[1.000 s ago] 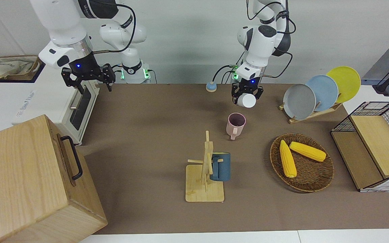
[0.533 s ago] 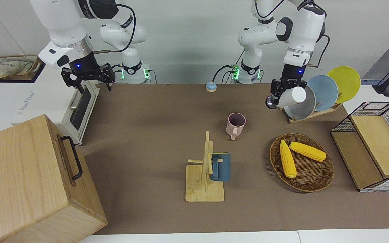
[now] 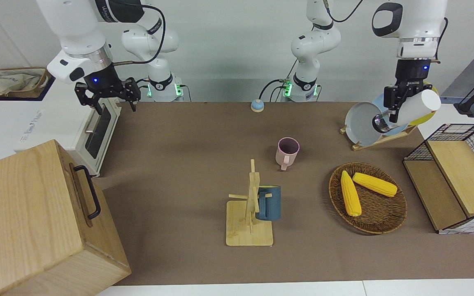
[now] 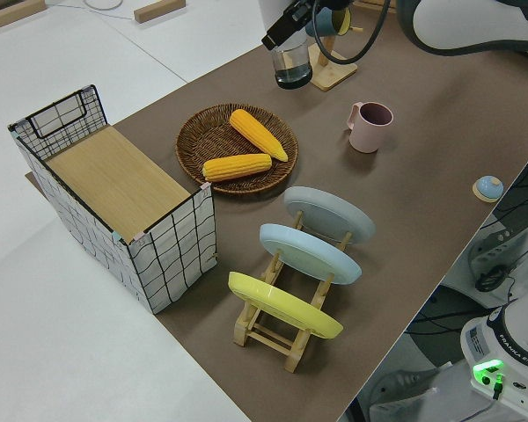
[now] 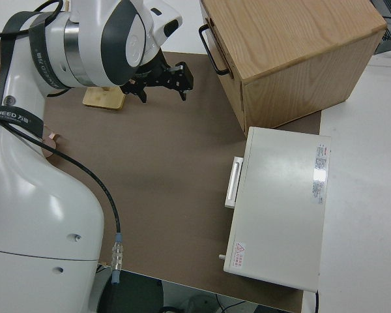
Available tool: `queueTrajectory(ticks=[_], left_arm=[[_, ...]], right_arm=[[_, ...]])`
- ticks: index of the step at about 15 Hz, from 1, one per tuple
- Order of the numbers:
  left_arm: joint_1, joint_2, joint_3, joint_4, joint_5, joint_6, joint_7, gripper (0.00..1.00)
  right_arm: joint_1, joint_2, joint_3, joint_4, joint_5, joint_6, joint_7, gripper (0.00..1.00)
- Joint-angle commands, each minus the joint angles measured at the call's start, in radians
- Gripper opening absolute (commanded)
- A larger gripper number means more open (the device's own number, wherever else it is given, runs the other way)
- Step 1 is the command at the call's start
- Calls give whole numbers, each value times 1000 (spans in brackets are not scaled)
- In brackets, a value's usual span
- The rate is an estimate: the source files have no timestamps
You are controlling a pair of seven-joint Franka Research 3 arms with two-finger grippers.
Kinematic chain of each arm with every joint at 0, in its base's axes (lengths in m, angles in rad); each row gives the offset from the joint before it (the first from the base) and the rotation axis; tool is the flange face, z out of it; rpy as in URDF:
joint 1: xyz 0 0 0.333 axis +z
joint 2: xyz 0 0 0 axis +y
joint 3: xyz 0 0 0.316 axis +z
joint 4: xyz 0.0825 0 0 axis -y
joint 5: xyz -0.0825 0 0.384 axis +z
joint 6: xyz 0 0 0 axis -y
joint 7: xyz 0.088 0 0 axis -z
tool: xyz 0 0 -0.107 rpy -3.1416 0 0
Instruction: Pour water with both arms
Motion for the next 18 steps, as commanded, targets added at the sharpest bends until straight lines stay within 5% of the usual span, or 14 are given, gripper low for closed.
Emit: queueTrajectory(ticks=[1, 6, 12, 18], left_arm=[[44, 90, 31, 135, 67, -44, 135, 0], [-23, 228, 212, 325, 50, -44, 314, 0], [-30, 349, 335, 396, -296, 6, 616, 0], [-51, 441, 396, 379, -577, 186, 931, 0]], right_arm=[[-13, -15, 8, -14, 3, -2, -22, 992], [-13, -15, 8, -14, 3, -2, -22, 992], [-13, -15, 8, -14, 3, 0, -22, 992], [-13, -15, 8, -14, 3, 0, -22, 992]])
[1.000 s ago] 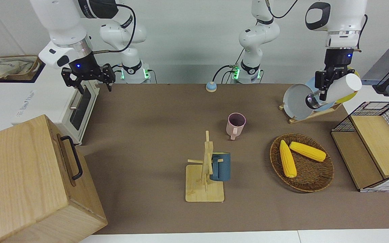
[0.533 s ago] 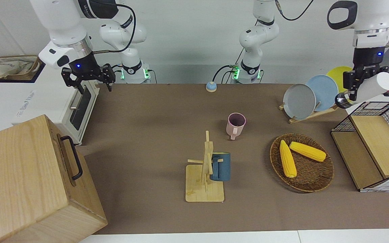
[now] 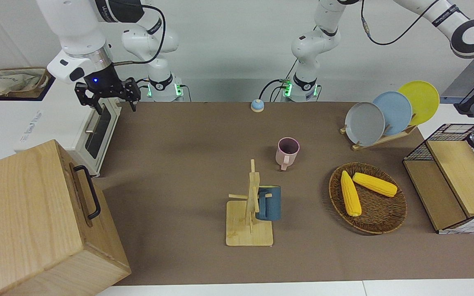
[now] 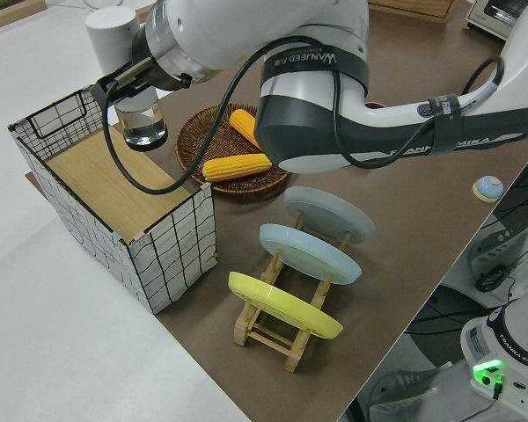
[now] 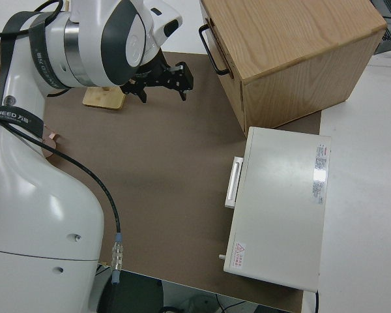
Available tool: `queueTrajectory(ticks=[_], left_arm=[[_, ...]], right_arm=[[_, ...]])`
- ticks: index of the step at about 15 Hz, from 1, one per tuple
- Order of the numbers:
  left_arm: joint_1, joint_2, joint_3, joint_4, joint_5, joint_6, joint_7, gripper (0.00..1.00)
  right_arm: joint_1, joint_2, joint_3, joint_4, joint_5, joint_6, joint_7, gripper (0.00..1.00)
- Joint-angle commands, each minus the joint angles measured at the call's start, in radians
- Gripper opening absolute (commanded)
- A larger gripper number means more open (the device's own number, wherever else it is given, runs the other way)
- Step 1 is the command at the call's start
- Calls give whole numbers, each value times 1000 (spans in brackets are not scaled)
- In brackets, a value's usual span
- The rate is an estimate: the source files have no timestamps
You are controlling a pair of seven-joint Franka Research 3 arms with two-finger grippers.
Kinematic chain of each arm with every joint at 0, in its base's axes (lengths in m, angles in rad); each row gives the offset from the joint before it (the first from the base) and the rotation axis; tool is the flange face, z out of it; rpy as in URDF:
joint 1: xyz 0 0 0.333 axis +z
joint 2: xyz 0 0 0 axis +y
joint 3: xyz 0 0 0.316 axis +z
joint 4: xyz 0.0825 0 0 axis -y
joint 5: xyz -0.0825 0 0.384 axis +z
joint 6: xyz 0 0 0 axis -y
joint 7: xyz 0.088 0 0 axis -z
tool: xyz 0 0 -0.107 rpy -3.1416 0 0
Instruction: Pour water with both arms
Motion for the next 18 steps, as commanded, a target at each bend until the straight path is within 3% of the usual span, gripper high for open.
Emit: queueTrajectory(ticks=[1, 5, 9, 15, 18], left_arm=[[-46, 50, 50, 27, -153, 89, 155, 0], [-54, 78, 51, -25, -247, 161, 247, 0], [-42, 126, 51, -25, -338, 161, 333, 0], [-36, 149, 51, -24, -348, 161, 344, 8], [-34, 156, 51, -24, -348, 161, 345, 70]], right_arm=[[-13, -15, 8, -14, 3, 0, -22, 992], [-13, -15, 8, -14, 3, -2, -22, 992], [-13, -15, 8, -14, 3, 0, -22, 992], [-13, -15, 8, -14, 3, 0, -22, 992], [-13, -15, 8, -14, 3, 0, -22, 992]])
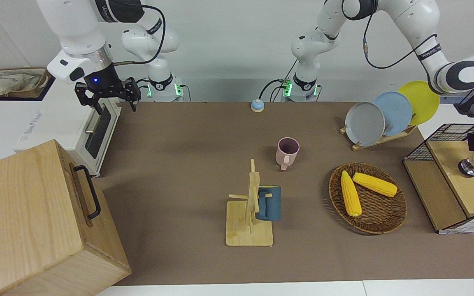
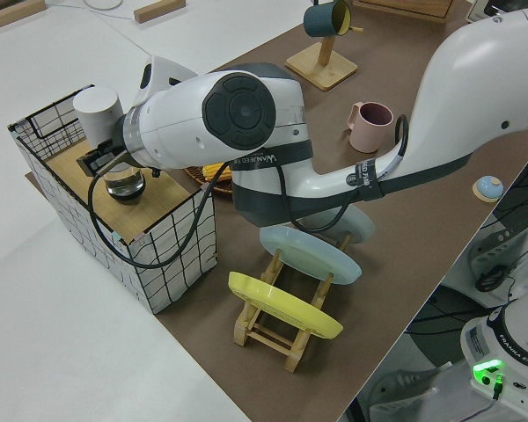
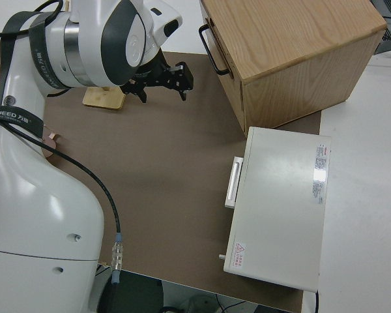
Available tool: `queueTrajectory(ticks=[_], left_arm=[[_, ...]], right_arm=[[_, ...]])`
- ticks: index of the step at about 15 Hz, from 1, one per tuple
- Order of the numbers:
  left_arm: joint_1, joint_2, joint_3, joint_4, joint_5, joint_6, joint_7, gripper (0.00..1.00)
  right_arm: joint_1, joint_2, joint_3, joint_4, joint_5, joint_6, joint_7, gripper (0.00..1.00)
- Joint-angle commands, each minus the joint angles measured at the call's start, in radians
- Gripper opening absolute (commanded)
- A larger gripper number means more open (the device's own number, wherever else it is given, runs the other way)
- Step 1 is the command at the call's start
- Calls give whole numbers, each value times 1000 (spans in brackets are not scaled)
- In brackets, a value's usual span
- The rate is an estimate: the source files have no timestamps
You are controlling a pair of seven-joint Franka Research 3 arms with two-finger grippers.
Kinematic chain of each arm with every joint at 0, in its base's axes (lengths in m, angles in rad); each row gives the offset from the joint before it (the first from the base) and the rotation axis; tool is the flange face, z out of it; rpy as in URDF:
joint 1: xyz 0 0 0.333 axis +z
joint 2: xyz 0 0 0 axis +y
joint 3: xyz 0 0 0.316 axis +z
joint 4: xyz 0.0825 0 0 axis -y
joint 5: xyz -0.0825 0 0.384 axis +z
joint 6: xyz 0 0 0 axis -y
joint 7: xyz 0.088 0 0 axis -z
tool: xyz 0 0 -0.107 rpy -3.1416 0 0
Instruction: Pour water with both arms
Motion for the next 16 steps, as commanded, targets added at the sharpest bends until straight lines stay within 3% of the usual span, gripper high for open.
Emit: queueTrajectory(ticks=[1, 2, 3, 4, 5, 6, 7, 11, 14, 16], left_arm=[[-5, -2, 7, 8, -32, 20, 32, 73], [-4, 4, 7, 8, -32, 20, 41, 81], [-2, 7, 7, 10, -35, 20, 57, 160], [-2, 9, 7, 10, -40, 20, 63, 314], [-2, 10, 7, 11, -41, 20, 64, 556], [-1, 12, 7, 11, -41, 20, 64, 858], [-1, 12, 7, 11, -43, 20, 64, 992], [-1, 9, 17, 14, -41, 7, 48, 995], [-4, -5, 56, 17, -31, -56, 34, 995], [-22, -19, 111, 20, -15, -122, 9, 995]], right_arm=[[-13, -15, 8, -14, 3, 0, -22, 992], [-13, -15, 8, -14, 3, 0, -22, 992], [-13, -15, 8, -14, 3, 0, -22, 992], [-13, -15, 8, -14, 3, 0, -22, 992], [-13, -15, 8, -14, 3, -2, -22, 992], [-13, -15, 8, -14, 3, 0, -22, 992], [-13, -15, 8, -14, 3, 0, -22, 992], [-13, -15, 8, -14, 3, 0, -22, 992], [-13, -15, 8, -14, 3, 0, -22, 992], [-13, -15, 8, -14, 3, 0, -22, 992]])
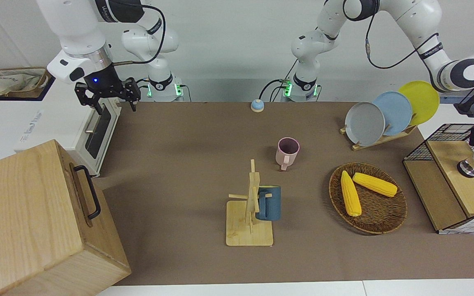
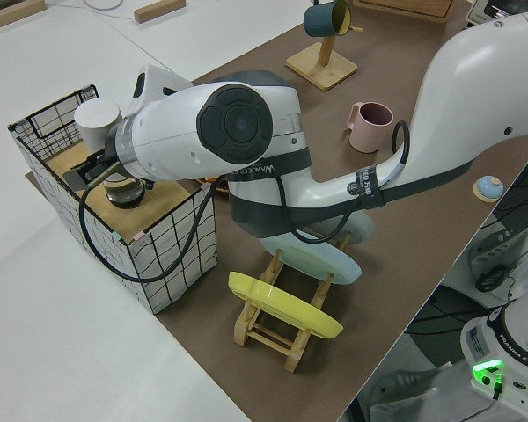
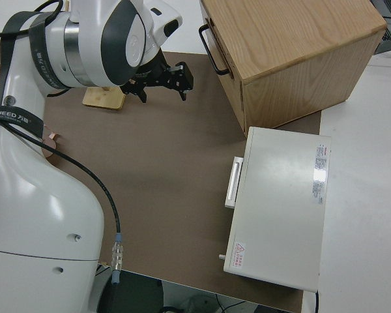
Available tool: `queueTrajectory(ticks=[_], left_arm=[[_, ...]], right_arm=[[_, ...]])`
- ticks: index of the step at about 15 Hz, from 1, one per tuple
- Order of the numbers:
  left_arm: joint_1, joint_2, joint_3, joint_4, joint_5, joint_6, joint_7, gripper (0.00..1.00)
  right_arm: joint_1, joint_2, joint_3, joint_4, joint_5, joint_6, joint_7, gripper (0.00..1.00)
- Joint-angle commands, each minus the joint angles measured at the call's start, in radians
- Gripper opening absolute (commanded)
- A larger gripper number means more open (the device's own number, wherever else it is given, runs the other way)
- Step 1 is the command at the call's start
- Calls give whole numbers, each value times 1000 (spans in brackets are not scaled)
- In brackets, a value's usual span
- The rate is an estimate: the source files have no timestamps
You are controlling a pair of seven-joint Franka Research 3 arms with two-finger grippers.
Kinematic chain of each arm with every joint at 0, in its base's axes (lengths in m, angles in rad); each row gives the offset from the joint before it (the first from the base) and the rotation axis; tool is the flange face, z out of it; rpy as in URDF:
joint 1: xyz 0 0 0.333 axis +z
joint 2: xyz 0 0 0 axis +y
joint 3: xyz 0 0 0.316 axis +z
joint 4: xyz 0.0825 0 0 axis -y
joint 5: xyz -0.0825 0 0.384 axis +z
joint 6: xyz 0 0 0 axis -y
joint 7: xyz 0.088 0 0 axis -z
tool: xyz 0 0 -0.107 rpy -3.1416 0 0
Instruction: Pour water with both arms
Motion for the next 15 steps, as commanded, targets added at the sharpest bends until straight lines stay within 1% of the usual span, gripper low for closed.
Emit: queueTrajectory(ticks=[1, 6, 7, 11, 13, 15], left_arm=[[-32, -36, 80, 6, 34, -108, -57, 995], [-38, -90, 68, 6, 259, -167, -283, 995], [-38, -96, 64, 6, 279, -176, -309, 995], [-38, -116, 74, 8, 295, -260, -326, 995], [-38, -139, 77, 8, 365, -306, -347, 995], [-38, -170, 77, 9, 468, -372, -404, 995]], right_arm=[[-13, -15, 8, -14, 3, 0, -22, 992], [-13, -15, 8, -14, 3, 0, -22, 992], [-13, -17, 8, -14, 3, 0, -22, 992], [-13, -15, 8, -14, 3, 0, -22, 992], [-13, -15, 8, -14, 3, 0, -22, 992], [-13, -15, 8, -14, 3, 0, -22, 992]])
